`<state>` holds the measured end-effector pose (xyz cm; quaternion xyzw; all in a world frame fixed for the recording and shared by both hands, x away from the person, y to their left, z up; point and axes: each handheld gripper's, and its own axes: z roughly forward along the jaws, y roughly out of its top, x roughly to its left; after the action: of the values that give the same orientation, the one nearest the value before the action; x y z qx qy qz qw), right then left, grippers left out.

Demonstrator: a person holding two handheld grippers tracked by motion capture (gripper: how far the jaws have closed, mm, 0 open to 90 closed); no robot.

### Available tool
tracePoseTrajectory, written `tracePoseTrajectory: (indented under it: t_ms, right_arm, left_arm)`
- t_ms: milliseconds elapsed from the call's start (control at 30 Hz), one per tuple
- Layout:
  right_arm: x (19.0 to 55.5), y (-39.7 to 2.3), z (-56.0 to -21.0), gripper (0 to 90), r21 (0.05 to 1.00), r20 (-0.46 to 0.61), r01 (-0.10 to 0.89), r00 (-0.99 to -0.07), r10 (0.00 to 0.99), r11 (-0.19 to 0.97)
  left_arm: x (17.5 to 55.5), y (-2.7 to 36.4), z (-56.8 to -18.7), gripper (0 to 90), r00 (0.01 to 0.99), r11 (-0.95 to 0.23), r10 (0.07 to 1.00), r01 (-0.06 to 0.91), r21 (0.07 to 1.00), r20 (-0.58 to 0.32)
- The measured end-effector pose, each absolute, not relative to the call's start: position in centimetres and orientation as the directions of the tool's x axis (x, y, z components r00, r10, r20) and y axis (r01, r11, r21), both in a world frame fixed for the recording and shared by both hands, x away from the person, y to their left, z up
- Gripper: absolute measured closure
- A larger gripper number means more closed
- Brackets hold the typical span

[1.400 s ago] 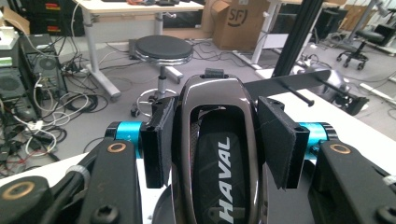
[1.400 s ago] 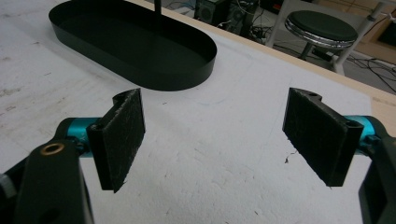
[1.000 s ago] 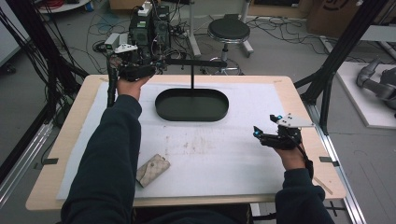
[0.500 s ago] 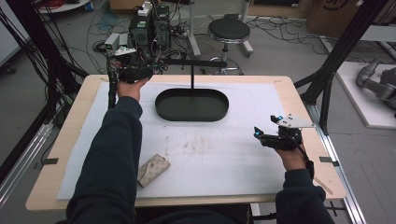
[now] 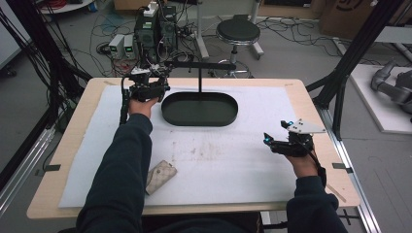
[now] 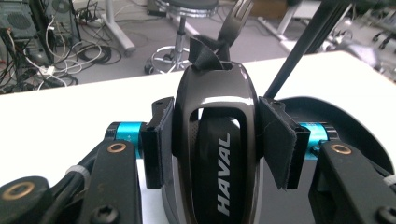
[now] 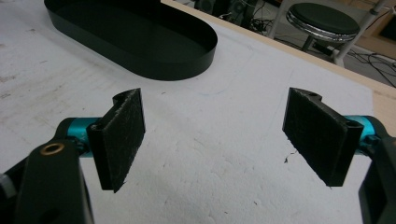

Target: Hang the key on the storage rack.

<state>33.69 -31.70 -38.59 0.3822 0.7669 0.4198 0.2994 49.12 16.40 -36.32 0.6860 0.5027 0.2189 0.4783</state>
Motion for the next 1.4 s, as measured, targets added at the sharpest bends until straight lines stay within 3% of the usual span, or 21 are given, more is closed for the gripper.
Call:
tracePoseTrajectory:
  t_ms: [133, 433, 500, 733, 800, 900, 1200, 1400]
  right_arm:
    - [33.7, -31.8, -38.6, 21.5, 0.872, -0.143, 0.332, -0.53, 0.836, 0.36]
    - [33.7, -31.8, -38.7, 21.5, 0.869, -0.144, 0.337, -0.531, 0.835, 0.364]
    - [33.7, -31.8, -38.7, 21.5, 0.867, -0.148, 0.337, -0.531, 0.835, 0.368]
    - [33.7, -31.9, -38.8, 21.5, 0.868, -0.139, 0.342, -0.53, 0.837, 0.36]
    - [33.8, -32.0, -38.8, 21.5, 0.87, -0.136, 0.34, -0.528, 0.839, 0.356]
    - [33.9, -32.1, -38.9, 21.5, 0.873, -0.126, 0.345, -0.526, 0.841, 0.346]
    - [34.2, -32.2, -39.3, 21.4, 0.864, -0.12, 0.364, -0.523, 0.844, 0.348]
    - [33.9, -32.0, -39.3, 21.4, 0.861, -0.131, 0.363, -0.52, 0.844, 0.358]
  left_arm:
    - [49.2, 15.5, -36.9, 48.4, 0.416, -0.101, 0.9, 0.487, 0.867, -0.129]
    - [49.5, 15.3, -37.3, 47.6, 0.398, -0.104, 0.91, 0.487, 0.867, -0.114]
    - [49.5, 15.6, -37.2, 40.3, 0.388, -0.09, 0.913, 0.489, 0.868, -0.124]
    - [48.6, 16.3, -36.6, 35.5, 0.41, -0.065, 0.899, 0.474, 0.878, -0.155]
    - [47.7, 16.7, -36.3, 29.9, 0.454, -0.017, 0.869, 0.431, 0.902, -0.2]
    - [46.1, 17.2, -35.7, 18.0, 0.488, -0.006, 0.851, 0.379, 0.925, -0.195]
    - [39.8, 19.5, -36.6, 18.4, 0.519, -0.088, 0.852, 0.263, 0.961, -0.064]
    - [36.9, 20.8, -38.5, 18.1, 0.514, -0.084, 0.856, 0.246, 0.966, -0.057]
